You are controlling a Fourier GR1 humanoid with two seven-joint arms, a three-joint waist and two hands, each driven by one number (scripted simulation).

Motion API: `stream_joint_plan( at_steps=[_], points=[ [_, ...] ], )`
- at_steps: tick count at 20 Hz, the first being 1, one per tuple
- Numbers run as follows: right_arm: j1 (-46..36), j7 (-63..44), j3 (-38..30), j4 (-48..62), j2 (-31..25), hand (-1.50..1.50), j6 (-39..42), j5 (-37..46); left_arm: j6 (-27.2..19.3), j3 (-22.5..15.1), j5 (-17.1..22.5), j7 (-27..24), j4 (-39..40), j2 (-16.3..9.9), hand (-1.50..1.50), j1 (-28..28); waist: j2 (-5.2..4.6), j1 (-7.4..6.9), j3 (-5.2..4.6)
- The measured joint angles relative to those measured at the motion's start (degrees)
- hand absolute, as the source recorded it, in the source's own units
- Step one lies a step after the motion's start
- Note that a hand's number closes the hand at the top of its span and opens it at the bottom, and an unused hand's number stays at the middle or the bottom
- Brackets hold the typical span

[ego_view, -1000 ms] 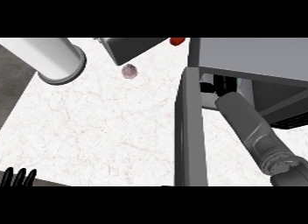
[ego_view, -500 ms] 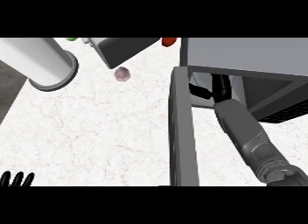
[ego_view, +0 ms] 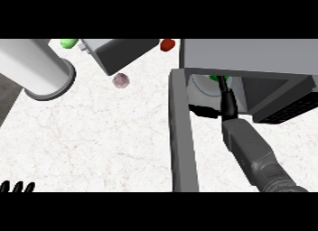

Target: Pick up the milk, place it into the microwave and close the microwave

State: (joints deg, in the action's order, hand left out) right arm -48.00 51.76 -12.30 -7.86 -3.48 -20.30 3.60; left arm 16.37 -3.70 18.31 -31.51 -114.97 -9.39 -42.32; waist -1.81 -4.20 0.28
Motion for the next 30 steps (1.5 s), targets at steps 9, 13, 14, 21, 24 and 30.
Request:
stream_joint_plan(
  at_steps=[9,13,14,21,24,30],
  points=[
    [6.86,6.41,-0.63,-1.27,0.55,-1.5,7.56,-0.9,-0.86,-1.1,-1.1,2.55,-2.51,0.67,-1.5,-2.29,1.09,2.09,-0.13],
    [10.42,7.53,0.24,-2.52,0.21,-1.5,12.63,-0.71,-0.42,-2.32,-3.13,2.31,-1.96,0.86,-1.5,-2.76,1.48,2.94,-0.19],
    [11.0,7.33,0.67,-3.19,0.23,-1.5,13.32,-0.52,-0.06,-2.66,-3.94,1.88,-1.38,0.8,-1.5,-3.15,1.58,3.13,-0.21],
    [19.64,6.9,2.62,-10.16,-1.74,-1.5,17.36,-0.64,-0.73,-5.03,-7.25,2.83,1.91,2.15,-1.5,-0.04,1.97,4.26,-0.3],
    [23.29,6.69,2.84,-14.04,-3.22,1.5,18.81,-1.36,0.27,-6.54,-8.01,3.37,2.58,1.86,-1.5,0.79,2.02,4.45,-0.3],
    [31.13,6.44,3.0,-22.24,-6.86,-1.5,22.06,-3.03,1.29,-10.0,-12.4,6.59,6.25,0.94,1.5,6.54,2.08,5.17,-0.34]
  ],
)
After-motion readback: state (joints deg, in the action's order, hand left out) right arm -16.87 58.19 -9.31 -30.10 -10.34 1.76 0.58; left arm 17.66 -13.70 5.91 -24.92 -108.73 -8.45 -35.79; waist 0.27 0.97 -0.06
